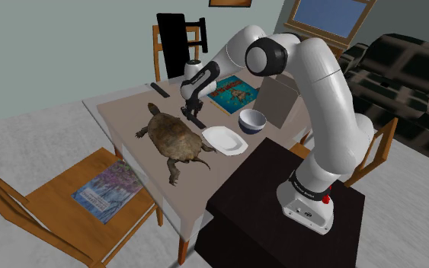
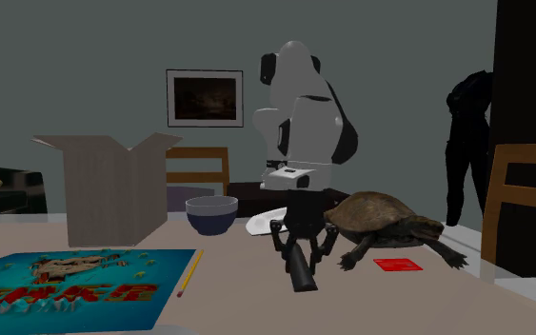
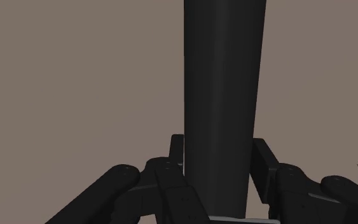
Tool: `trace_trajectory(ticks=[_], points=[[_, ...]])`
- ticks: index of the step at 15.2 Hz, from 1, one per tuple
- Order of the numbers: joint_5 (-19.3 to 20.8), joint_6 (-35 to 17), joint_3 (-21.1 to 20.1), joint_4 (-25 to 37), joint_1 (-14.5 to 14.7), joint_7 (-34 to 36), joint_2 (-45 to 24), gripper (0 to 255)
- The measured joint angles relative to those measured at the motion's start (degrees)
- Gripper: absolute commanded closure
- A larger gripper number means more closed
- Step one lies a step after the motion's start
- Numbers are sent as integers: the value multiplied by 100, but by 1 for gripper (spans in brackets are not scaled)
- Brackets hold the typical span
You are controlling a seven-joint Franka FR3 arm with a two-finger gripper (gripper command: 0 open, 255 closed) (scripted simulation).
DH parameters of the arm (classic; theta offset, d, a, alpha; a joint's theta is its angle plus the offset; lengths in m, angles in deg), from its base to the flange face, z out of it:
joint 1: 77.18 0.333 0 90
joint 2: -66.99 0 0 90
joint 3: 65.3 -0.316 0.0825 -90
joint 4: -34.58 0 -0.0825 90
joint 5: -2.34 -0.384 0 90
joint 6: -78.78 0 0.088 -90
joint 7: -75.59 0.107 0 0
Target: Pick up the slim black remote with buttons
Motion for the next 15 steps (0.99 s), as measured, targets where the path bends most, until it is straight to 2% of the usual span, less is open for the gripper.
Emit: trace_trajectory(ticks=[9,15], points=[[2,5,7,-27,-3,1,26,255],[6,210,14,-166,8,-9,363,255]])
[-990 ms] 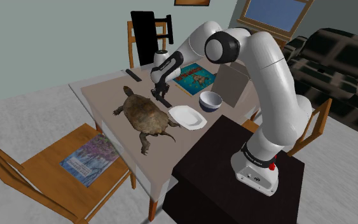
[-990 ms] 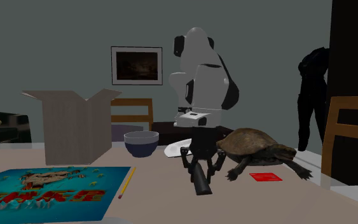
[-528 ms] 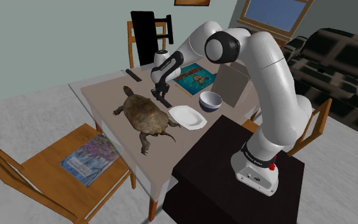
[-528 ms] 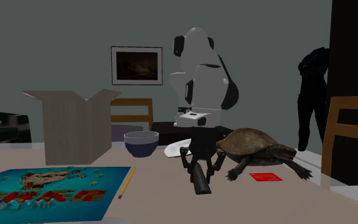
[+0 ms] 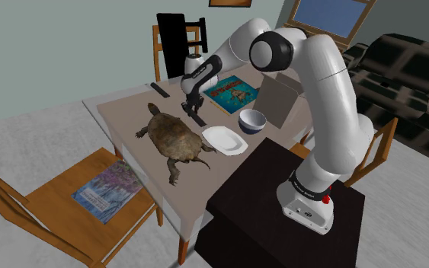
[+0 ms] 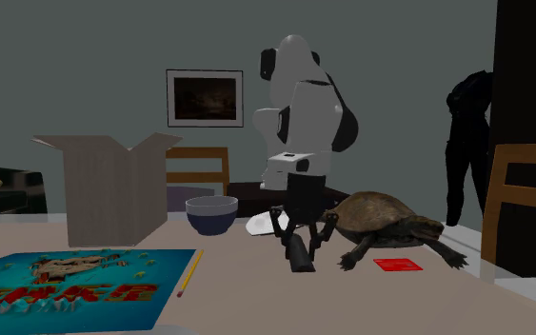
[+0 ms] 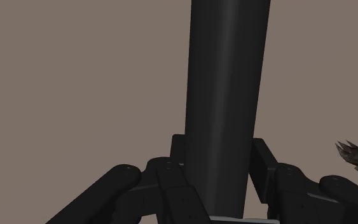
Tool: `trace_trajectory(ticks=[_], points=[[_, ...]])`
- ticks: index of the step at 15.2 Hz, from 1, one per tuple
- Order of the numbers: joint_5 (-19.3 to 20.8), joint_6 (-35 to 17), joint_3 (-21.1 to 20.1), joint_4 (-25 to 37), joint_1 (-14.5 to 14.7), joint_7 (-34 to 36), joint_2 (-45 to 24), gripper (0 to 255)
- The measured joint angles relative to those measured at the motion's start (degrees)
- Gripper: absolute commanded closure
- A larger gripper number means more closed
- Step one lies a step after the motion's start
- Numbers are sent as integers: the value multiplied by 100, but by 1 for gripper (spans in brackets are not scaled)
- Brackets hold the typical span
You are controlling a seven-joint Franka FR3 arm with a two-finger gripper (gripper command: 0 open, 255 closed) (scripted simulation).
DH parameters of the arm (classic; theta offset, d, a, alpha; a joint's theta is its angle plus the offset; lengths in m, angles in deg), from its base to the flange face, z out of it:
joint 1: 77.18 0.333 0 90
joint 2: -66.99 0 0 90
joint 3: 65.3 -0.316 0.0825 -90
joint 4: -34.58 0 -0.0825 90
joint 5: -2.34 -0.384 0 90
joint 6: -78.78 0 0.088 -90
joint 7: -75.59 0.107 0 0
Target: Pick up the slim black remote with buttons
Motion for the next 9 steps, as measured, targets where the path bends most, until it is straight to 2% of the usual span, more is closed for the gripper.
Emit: trace_trajectory(ticks=[9], points=[[5,369,9,-147,4,-35,519,255]])
